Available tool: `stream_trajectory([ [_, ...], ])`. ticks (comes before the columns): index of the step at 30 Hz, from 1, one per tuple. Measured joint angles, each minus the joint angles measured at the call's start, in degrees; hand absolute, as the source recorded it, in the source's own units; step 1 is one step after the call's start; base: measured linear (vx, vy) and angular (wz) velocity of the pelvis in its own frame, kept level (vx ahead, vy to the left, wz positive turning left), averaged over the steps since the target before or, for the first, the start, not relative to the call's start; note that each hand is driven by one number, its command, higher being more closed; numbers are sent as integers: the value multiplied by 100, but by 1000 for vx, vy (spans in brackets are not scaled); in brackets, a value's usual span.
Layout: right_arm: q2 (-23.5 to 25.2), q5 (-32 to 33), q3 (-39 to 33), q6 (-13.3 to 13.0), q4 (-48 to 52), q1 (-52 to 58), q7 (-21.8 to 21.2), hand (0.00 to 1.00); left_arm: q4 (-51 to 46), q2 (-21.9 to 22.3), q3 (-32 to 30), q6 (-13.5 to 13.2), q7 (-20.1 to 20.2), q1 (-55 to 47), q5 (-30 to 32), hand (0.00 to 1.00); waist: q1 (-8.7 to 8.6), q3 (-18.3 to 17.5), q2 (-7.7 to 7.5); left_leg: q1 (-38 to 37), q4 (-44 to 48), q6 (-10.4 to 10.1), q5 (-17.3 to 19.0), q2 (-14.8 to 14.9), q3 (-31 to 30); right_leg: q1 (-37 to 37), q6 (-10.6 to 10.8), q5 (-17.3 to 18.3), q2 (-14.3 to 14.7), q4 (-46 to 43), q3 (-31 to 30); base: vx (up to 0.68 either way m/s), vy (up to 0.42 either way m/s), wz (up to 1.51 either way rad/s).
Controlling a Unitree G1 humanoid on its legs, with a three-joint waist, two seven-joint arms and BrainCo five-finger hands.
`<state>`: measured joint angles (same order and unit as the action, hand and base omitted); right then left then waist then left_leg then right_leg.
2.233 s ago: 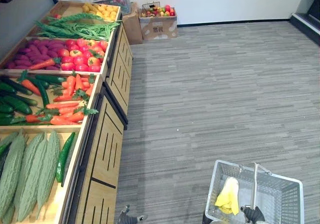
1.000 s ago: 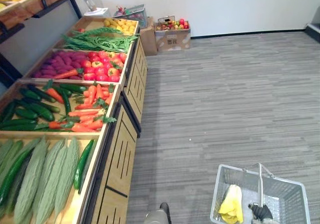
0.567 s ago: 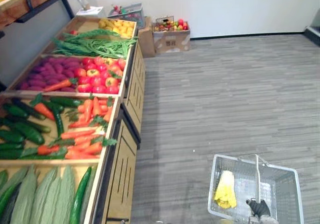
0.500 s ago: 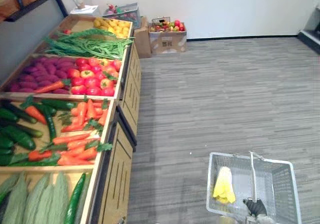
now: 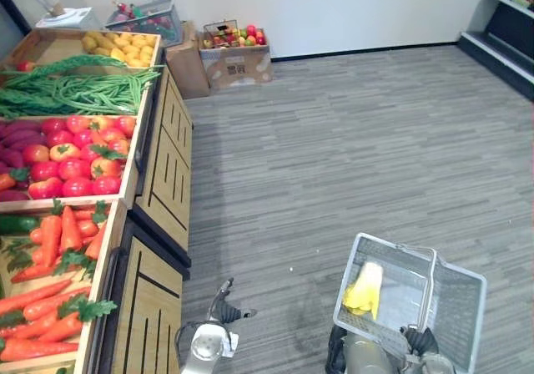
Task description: Pick vegetable in the basket
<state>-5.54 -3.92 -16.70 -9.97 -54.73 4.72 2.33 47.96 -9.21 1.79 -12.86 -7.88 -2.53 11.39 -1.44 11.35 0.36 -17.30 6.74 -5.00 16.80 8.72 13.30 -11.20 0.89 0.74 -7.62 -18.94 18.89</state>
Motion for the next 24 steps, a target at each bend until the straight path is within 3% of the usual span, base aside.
stream_trajectory([
  [4,-2,-2,36,0,1,-9,-1,100,49,2,-253,79,24,-428,30,0,49,2,-41,-55,319,-120,551,137,6,-174,-8,530,-53,-811,6,-29,-20,8],
  [6,-39,-6,127,1,1,48,-10,100,188,5,-338,168,7,-546,36,0,34,-81,56,-70,384,-125,656,295,22,-153,2,709,64,-885,40,52,-38,0],
  [8,-49,-10,149,8,-16,81,-38,100,393,-7,-452,226,-39,-687,72,0,46,-215,27,337,1235,-130,540,401,21,-109,-50,835,154,-691,75,131,-49,-8],
  [9,-80,-21,156,9,-14,78,-64,100,507,9,-462,243,-73,-705,106,0,56,-217,59,850,2208,0,256,504,-19,-10,-39,821,176,-506,57,165,-106,-19],
  [12,-233,-83,139,106,-14,202,-157,100,621,147,-512,216,-96,-943,109,0,116,-153,113,1571,3972,-21,-855,797,-166,640,-64,839,255,58,47,216,-102,3],
  [14,-310,-104,-4,226,-14,315,-151,100,643,253,-677,192,-96,-950,109,0,148,-152,250,1881,4315,-9,-563,981,-18,1072,-111,826,208,351,159,318,-56,29],
  [16,-318,-129,-154,240,-18,354,-143,100,660,267,-803,179,-81,-991,115,0,144,-168,189,1917,2992,-30,-468,919,445,1459,-18,807,-49,558,376,248,-22,35],
  [18,-370,-234,-268,226,-18,345,-144,100,652,334,-853,178,-85,-1014,122,0,157,-163,181,1977,1533,-62,-573,691,385,1560,74,819,-181,684,429,213,75,22],
  [21,-426,-232,-322,197,-26,324,-120,100,654,454,-902,219,-106,-1050,263,0,190,-159,176,2123,-54,-193,-1147,267,-53,1719,365,858,-413,775,457,263,187,14],
  [23,-471,-230,-295,165,-28,395,-112,100,653,460,-885,208,-102,-1137,339,0,194,-148,246,2114,-353,-179,-1461,192,-115,1945,608,908,-400,900,445,271,259,3],
  [24,-469,-230,-265,164,-58,430,-110,100,684,456,-880,209,-95,-1174,340,0,250,-155,245,2066,-266,-156,-1813,182,-119,2057,710,922,-417,956,377,279,265,-22],
])
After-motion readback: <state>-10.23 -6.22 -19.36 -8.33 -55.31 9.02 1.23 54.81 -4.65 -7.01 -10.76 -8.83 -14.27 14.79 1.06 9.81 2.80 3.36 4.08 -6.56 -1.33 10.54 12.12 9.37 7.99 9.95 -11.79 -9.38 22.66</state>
